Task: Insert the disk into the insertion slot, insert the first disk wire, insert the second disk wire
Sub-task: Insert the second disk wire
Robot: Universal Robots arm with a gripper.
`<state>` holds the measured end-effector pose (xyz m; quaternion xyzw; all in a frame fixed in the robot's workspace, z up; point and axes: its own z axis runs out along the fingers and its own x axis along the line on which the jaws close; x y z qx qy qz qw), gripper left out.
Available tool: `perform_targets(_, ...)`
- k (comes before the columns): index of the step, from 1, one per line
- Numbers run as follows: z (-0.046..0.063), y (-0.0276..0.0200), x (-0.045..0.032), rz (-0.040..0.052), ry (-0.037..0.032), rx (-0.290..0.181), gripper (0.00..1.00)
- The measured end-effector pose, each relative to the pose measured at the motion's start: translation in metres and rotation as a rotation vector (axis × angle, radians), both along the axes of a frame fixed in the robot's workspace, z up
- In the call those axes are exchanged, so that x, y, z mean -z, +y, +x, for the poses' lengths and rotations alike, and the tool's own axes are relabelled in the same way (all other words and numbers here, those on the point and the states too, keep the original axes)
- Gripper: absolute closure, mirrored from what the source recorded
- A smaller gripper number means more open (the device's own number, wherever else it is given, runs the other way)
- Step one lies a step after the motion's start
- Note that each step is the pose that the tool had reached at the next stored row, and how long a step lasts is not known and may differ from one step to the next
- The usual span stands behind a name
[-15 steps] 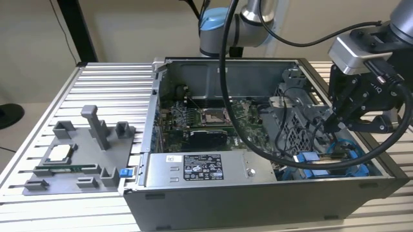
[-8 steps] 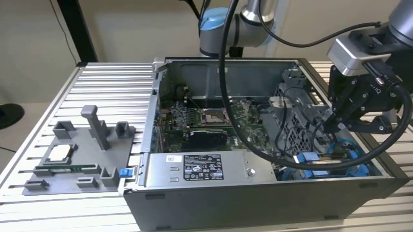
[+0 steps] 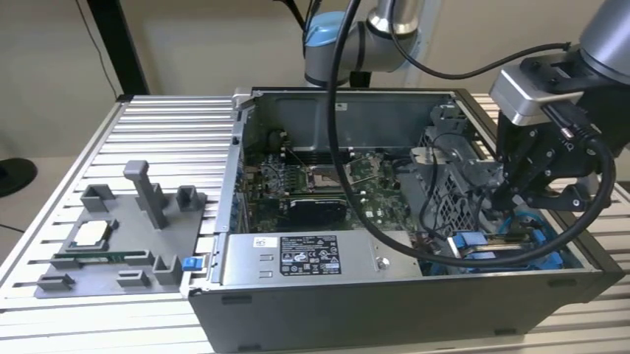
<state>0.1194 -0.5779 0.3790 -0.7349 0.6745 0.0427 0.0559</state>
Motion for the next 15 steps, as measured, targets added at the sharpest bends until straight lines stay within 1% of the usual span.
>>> perform_targets(1, -0.0003, 0.0, 0.0009, -0.0031, -0.0025, 0.0, 1.0)
perform_targets(3, -0.0007, 0.0, 0.0028, -0.0065, -0.0094, 0.0, 1.0)
perform_targets(9, -0.0013, 0.0001, 0.0084, -0.0117, -0.033, 0.0, 1.0)
perform_targets(10, -0.0013, 0.0001, 0.0089, -0.0115, -0.0348, 0.0, 1.0)
perform_targets(15, -0.0014, 0.0, 0.0094, -0.0113, -0.0349, 0.0, 1.0)
